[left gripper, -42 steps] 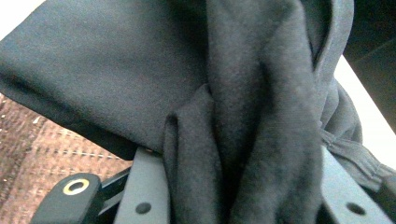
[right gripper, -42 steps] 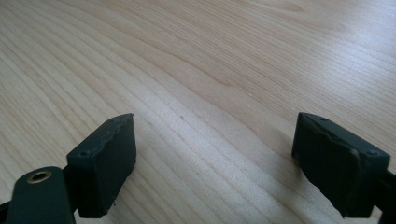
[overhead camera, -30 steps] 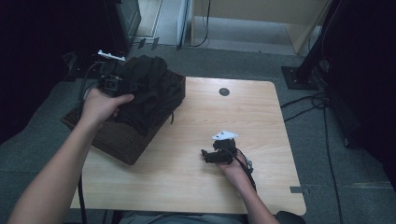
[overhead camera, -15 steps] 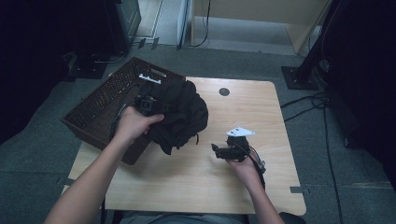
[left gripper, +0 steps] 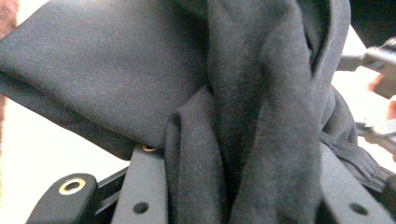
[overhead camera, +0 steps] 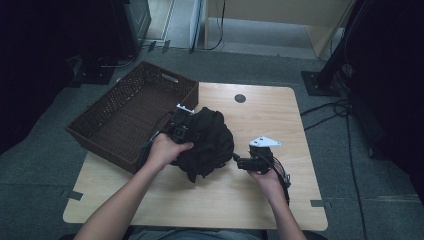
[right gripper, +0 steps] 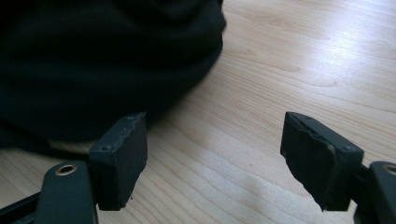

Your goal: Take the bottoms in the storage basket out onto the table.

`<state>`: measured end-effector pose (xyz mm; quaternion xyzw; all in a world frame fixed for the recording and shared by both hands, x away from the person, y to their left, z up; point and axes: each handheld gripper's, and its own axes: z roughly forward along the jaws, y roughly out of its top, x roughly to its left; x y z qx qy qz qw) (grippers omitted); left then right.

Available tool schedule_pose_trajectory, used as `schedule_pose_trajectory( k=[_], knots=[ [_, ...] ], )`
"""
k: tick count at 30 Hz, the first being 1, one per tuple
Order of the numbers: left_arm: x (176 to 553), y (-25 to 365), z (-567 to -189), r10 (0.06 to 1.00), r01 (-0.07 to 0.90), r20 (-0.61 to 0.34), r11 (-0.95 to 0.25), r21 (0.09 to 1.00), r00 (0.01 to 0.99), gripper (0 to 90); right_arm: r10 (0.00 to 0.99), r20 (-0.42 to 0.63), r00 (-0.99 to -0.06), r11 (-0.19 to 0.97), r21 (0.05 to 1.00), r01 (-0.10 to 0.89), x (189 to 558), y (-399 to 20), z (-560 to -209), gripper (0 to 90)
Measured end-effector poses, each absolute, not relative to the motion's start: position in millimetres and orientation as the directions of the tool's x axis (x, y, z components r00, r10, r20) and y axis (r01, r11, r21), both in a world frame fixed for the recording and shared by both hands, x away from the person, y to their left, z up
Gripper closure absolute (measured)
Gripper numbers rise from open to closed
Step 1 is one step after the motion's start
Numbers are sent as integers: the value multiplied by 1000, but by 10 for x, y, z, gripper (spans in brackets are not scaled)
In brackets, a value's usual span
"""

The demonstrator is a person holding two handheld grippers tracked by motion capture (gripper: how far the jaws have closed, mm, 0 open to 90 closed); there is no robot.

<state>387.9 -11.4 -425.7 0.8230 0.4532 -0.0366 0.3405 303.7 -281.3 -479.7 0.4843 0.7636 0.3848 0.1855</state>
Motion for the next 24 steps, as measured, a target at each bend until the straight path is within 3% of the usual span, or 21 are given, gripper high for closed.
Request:
schedule_pose_trajectory(
  k=[14,20,24],
  knots=[
    [3840,-443,-4736,697,760,-372,-391,519,613,586,870,95,-483,215,809,547,2950,-2838,-4700,430],
    [3875,-384,-4695,677,775,-417,-384,503,606,393,854,96,-512,212,834,510,2906,-2769,-4609,438],
    [3848,-283,-4491,676,720,-342,-415,556,653,330,837,109,-537,212,839,500,2888,-2704,-4579,457]
  ],
)
